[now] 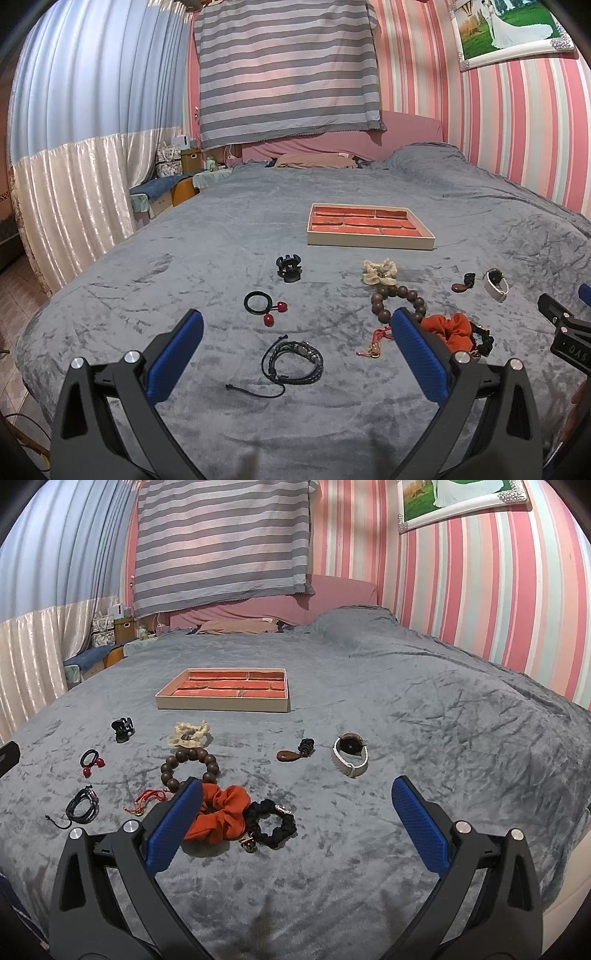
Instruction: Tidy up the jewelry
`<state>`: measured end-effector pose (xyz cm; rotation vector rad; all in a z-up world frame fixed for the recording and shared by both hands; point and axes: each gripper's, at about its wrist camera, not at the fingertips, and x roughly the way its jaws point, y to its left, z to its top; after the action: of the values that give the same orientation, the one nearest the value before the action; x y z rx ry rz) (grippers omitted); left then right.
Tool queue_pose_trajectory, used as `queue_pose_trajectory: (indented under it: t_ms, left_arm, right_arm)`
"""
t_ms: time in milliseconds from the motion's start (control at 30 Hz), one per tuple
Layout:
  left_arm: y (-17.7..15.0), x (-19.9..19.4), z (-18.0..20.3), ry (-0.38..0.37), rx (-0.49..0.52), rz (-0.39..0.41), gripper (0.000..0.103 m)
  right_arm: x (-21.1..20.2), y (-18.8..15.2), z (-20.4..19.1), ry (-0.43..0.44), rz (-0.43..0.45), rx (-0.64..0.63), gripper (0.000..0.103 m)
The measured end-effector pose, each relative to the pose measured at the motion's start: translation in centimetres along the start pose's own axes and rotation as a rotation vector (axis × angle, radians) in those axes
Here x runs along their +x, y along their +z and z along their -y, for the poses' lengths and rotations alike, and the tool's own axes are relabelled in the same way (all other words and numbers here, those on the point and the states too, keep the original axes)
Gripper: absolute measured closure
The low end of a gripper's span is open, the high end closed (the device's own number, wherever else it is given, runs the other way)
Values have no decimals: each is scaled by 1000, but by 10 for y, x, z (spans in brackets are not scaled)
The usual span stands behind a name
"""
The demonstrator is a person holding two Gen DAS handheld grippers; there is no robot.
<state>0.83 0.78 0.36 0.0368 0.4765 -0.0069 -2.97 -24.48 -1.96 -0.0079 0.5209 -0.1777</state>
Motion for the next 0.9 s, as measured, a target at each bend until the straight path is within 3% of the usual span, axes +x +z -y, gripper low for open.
queue_pose_trajectory:
  t_ms: [300,467,733,900]
  left_arm:
    - [-10,29,-18,13,-33,6,4]
    - [-24,54,-30,25,-12,-18,4]
    - [-44,106,-51,42,-9,-137,4]
    - [-55,133,-61,4,-34,-223,9]
  right_arm:
    - [21,-7,11,-5,38,27,4]
    - [57,-16,20,-38,-52,36,4]
    - [115,-37,25,-54,-205,20,4]
    - [137,-46,17,-38,-278,-8,19]
